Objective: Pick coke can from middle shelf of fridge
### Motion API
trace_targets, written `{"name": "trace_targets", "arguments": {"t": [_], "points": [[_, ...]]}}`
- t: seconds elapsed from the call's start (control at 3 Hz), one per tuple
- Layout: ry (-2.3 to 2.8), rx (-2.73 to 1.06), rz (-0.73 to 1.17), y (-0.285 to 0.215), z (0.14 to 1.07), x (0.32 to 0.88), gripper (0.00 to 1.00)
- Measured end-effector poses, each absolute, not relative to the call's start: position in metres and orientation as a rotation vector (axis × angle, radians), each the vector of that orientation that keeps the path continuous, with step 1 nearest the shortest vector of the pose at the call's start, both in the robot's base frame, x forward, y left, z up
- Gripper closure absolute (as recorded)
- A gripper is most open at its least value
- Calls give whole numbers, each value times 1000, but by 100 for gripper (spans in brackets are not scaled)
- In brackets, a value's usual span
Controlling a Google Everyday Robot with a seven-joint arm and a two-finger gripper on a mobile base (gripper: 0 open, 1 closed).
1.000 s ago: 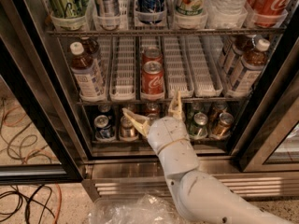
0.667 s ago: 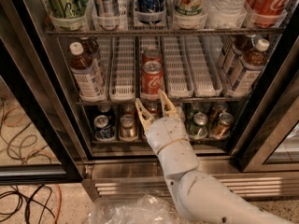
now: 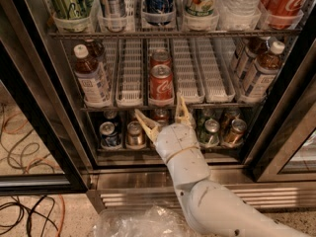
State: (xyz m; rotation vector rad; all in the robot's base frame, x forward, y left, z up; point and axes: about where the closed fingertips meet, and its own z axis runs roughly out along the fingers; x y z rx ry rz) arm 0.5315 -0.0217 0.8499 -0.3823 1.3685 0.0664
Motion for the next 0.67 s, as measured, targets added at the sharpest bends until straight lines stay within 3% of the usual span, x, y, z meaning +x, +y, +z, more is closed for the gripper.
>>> {"name": "trace_targets", "arguments": {"t": [0.33,0.67], "points": [[1366,-387,52,-21,849,535,42],[1351,-385,34,-23,850,547,22]]}}
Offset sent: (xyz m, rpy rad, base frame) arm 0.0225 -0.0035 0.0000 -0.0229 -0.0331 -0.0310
